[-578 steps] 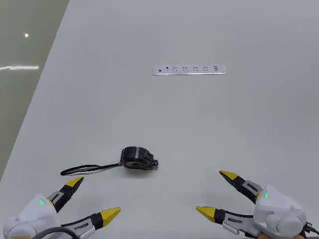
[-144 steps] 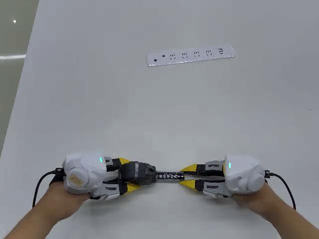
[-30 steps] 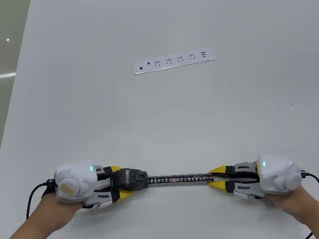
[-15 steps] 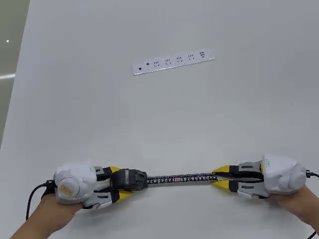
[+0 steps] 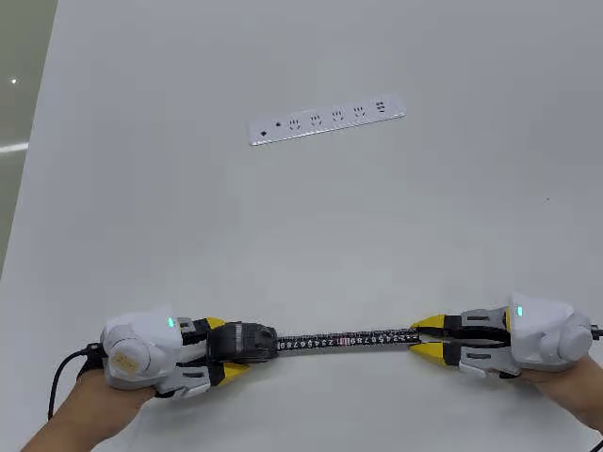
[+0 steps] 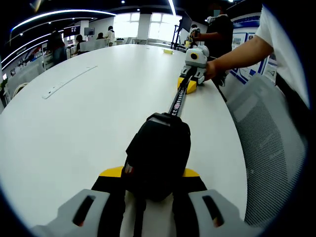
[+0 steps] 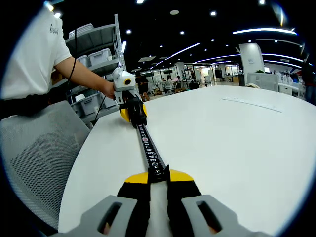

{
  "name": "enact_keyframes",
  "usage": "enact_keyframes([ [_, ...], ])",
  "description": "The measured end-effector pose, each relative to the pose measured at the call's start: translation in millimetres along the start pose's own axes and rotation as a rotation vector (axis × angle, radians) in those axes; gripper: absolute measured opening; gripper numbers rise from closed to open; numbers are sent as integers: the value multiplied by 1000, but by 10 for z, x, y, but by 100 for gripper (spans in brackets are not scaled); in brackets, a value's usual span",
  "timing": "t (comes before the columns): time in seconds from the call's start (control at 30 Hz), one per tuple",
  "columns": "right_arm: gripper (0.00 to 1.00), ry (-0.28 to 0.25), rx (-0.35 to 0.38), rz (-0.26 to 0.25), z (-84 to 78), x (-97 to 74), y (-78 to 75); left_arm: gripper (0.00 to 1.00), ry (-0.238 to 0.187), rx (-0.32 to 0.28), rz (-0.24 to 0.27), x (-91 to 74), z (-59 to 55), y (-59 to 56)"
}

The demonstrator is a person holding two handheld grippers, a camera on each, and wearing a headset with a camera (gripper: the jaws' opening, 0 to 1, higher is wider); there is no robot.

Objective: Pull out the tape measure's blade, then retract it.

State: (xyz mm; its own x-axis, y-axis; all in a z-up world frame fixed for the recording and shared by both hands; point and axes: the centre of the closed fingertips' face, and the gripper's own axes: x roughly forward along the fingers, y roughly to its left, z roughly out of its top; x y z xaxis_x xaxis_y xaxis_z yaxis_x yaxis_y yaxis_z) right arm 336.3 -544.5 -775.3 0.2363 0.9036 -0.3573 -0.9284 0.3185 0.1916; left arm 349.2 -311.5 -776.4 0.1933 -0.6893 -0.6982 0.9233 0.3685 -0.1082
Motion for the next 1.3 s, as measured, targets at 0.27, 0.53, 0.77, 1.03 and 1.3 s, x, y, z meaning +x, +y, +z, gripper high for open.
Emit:
enact_keyframes([
  [0.27,10,0,-1,3,-2,-7,-4,33,0,-4,-1,2,1,1],
  [0.53,10,-4,8,-1,-20,-63,-30,33,0,-7,-1,2,4,-2],
  [0.77,10,-4,15,-9,-43,-122,-50,33,0,-8,0,2,6,-2],
  [1.03,10,-5,22,-16,-67,-187,-65,33,0,-8,1,0,6,-4],
  [1.3,10,-6,28,-23,-59,-236,-69,33,2,-7,3,0,3,-4],
])
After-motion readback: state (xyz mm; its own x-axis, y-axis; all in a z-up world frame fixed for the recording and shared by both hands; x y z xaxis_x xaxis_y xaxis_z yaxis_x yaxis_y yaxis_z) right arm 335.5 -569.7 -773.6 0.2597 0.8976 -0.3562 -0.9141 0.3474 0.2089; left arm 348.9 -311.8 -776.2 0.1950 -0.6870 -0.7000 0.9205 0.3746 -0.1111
